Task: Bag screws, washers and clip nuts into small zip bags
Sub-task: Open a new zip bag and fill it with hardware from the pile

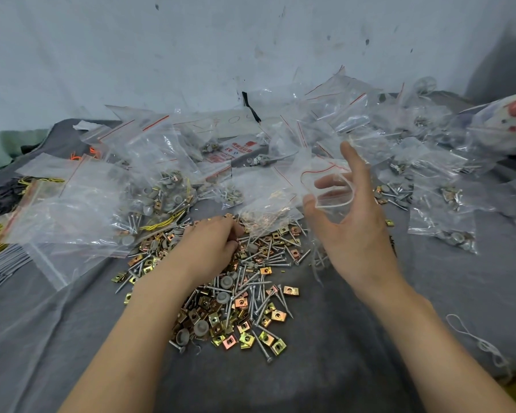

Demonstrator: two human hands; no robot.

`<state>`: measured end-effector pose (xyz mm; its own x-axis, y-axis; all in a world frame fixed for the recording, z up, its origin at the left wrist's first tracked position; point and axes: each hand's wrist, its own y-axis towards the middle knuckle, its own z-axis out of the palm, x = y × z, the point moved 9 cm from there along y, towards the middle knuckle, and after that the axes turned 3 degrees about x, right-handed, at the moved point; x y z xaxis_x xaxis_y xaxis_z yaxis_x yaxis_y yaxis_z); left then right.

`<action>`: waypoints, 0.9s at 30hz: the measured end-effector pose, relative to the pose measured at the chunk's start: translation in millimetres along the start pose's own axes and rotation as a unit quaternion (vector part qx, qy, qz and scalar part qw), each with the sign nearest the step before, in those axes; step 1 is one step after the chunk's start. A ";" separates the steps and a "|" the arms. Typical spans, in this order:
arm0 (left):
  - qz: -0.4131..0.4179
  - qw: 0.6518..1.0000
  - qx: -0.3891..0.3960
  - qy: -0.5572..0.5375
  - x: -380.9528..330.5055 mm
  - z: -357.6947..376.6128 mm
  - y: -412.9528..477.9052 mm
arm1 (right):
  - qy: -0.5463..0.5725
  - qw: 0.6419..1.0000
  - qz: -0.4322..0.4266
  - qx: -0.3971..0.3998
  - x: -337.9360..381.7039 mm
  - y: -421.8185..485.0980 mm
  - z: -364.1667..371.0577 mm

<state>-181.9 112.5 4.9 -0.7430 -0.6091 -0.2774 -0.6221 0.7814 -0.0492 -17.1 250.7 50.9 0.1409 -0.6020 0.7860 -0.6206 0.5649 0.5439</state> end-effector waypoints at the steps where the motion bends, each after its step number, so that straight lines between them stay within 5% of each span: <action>1: 0.002 1.000 -0.002 -0.002 -0.4 0.0 -0.7 | -0.003 1.000 0.000 0.001 0.3 -0.3 0.2; 18: 0.042 0.988 -0.080 -0.127 7.2 -16.7 -7.5 | -0.020 1.000 -0.004 0.014 -3.2 -1.6 6.9; 27: 0.104 0.952 -0.118 -0.262 -23.0 -39.7 -19.8 | -0.088 0.993 -0.044 0.058 6.9 -1.2 17.5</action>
<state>-162.3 105.6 50.3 -0.6696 -0.2434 -0.7017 -0.5584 0.7880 0.2594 -28.9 235.9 50.5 0.0681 -0.7407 0.6683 -0.6985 0.4430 0.5621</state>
